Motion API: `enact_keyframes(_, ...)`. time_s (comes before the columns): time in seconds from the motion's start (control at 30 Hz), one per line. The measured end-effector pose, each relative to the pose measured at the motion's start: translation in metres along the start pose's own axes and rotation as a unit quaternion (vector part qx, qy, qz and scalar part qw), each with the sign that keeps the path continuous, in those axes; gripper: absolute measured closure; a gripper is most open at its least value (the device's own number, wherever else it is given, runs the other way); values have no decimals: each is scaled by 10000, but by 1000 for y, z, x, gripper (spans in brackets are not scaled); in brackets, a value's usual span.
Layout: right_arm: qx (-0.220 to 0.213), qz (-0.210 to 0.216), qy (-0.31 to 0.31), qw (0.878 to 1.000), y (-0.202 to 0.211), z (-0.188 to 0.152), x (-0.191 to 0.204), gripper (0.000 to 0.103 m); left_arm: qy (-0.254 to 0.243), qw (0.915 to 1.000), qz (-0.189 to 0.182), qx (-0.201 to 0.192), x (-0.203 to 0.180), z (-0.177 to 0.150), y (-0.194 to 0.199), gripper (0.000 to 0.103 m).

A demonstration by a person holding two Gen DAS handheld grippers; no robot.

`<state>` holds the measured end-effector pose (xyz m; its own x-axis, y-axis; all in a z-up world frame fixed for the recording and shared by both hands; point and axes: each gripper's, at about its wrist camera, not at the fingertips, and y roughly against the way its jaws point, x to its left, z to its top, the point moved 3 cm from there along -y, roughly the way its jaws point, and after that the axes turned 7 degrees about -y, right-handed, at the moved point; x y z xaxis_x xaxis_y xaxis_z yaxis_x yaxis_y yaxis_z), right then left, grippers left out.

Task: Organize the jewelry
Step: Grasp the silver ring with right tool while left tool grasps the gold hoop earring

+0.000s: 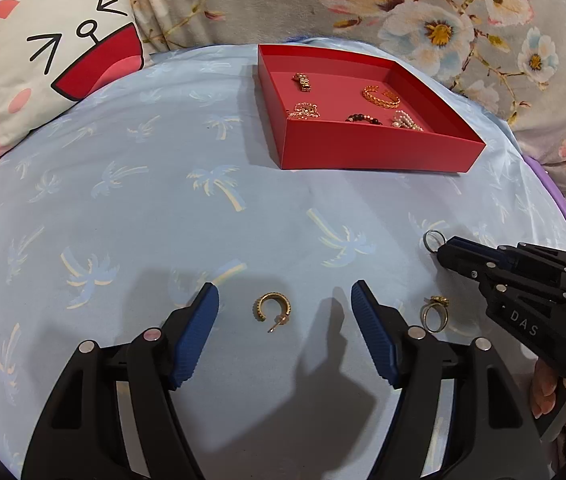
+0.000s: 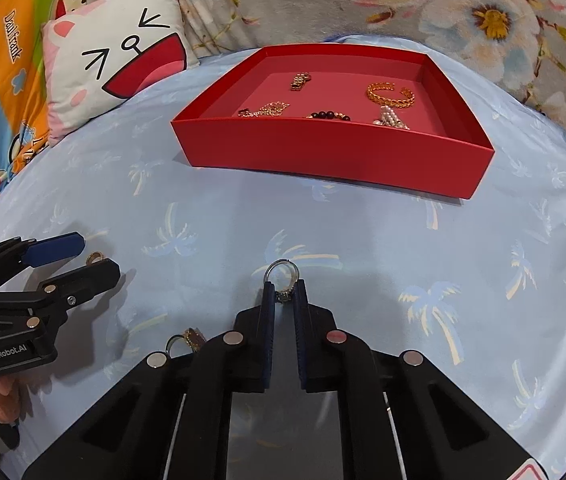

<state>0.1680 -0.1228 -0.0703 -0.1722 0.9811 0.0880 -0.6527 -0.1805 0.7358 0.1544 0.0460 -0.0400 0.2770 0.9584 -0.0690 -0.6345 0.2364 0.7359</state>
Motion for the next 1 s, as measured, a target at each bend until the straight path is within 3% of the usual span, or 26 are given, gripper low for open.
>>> enact_keyframes(0.23,21,50,-230,9997,15,-10,-13,94,-33,10000,-6,7,-2,0,0,37)
enact_keyframes(0.37,45,187,-467,9987,30,-22,-23,95,-43,10000,23,9,-2,0,0,42)
enact_keyframes(0.53,91,271,-724,9970,37,-36,-31,94,-59,10000,20,5,-3,0,0,55)
enact_keyframes(0.6,117,296,-775,9965,37,-38,-32,94,-78,10000,13,10,-3,0,0,66)
enact_keyframes(0.77,63,327,-797,9963,40,-38,-32,94,-160,9999,16,31,-5,-1,-1,81)
enact_keyframes(0.87,51,323,-820,9961,41,-37,-34,94,-197,9998,-1,43,-6,-1,-1,87)
enact_keyframes(1.0,55,325,-850,9958,40,-38,-37,94,-212,9998,-10,43,-6,-1,-1,87)
